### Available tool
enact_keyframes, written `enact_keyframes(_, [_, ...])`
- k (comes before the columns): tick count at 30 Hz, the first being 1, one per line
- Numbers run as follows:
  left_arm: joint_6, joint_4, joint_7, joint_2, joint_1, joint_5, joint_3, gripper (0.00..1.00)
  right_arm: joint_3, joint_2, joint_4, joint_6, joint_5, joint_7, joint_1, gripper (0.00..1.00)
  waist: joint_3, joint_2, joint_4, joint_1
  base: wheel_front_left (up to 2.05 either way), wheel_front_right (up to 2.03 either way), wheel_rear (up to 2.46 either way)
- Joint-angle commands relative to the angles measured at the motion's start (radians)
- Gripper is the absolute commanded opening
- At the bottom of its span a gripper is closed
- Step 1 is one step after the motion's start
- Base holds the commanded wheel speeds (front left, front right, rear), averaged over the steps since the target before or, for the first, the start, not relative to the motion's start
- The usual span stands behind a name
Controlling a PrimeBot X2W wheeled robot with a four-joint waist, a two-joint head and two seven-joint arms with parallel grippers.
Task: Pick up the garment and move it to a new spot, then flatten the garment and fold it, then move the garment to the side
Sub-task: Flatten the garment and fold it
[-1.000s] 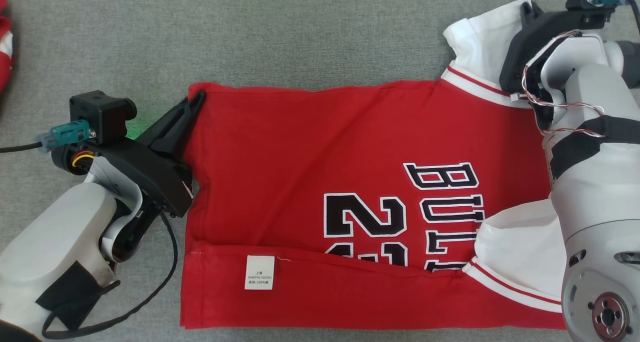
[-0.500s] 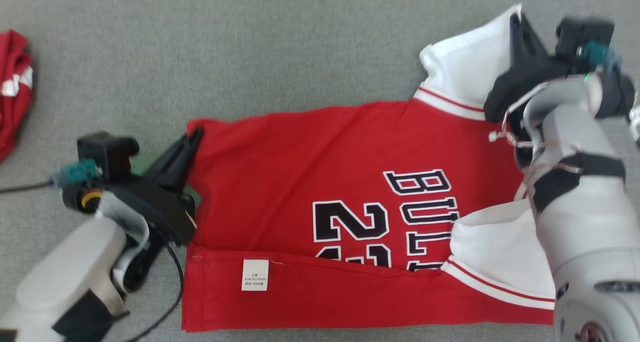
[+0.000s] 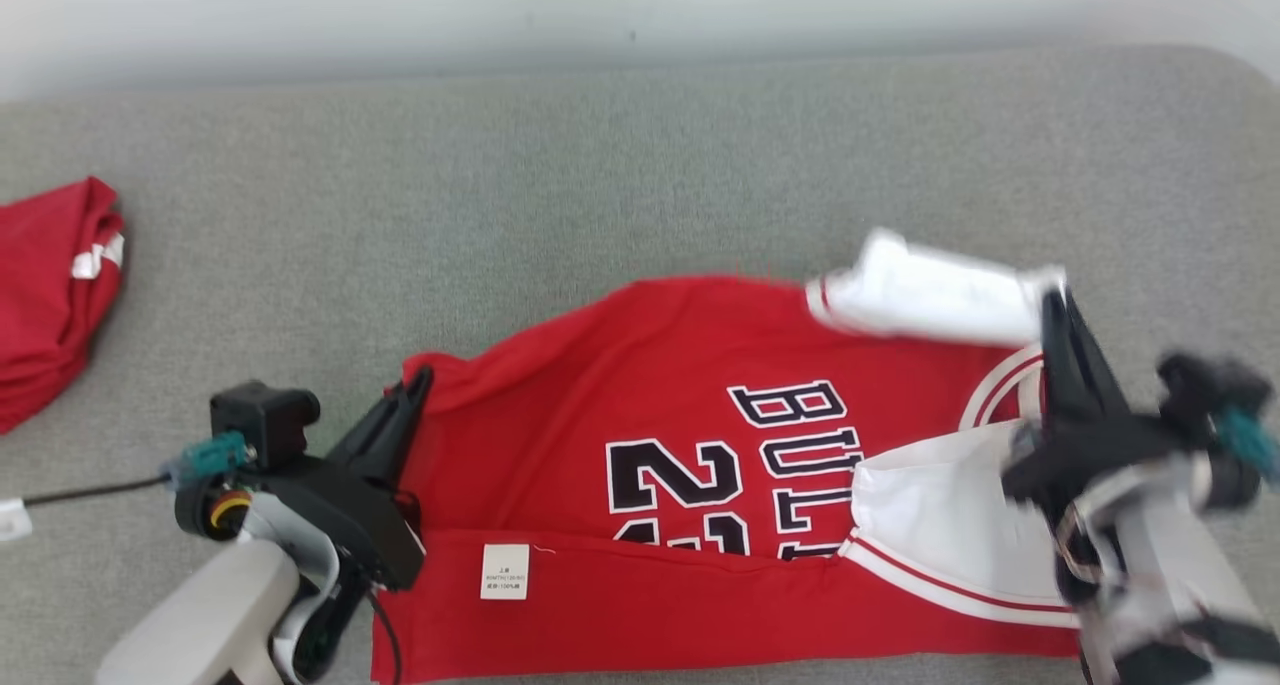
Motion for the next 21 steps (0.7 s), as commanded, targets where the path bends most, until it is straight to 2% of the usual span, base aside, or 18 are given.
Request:
enact_keyframes(1, [0.004, 0.002, -0.010, -0.008, 0.025, 0.002, 0.010, 0.00, -0.002, -0.014, -0.064, -0.003, 0.031, 0.010, 0.067, 0.00, -0.030, 0.0001, -0.003, 0.0002, 0.00, 0.00, 0.00])
enact_keyframes(8, [0.017, -0.002, -0.020, -0.042, 0.095, -0.002, 0.065, 0.00, -0.072, 0.022, -0.315, -0.003, 0.099, 0.068, 0.320, 0.00, -0.062, 0.0001, -0.001, 0.0002, 0.00, 0.00, 0.00])
enact_keyframes(11, [0.019, -0.009, -0.021, -0.053, 0.119, 0.006, 0.087, 0.00, -0.096, 0.034, -0.356, -0.003, 0.110, 0.087, 0.374, 0.00, -0.068, 0.0001, 0.002, 0.0002, 0.00, 0.00, 0.00])
enact_keyframes(16, [0.030, -0.047, -0.019, -0.074, 0.190, 0.049, 0.183, 0.00, -0.150, 0.070, -0.430, -0.003, 0.095, 0.113, 0.481, 0.00, -0.073, 0.0001, 0.012, 0.0002, 0.00, 0.00, 0.00])
enact_keyframes(21, [0.012, -0.050, -0.019, -0.097, 0.253, 0.083, 0.227, 0.00, -0.175, 0.084, -0.445, -0.003, 0.079, 0.129, 0.526, 0.00, -0.076, 0.0001, 0.011, 0.0002, 0.00, 0.00, 0.00])
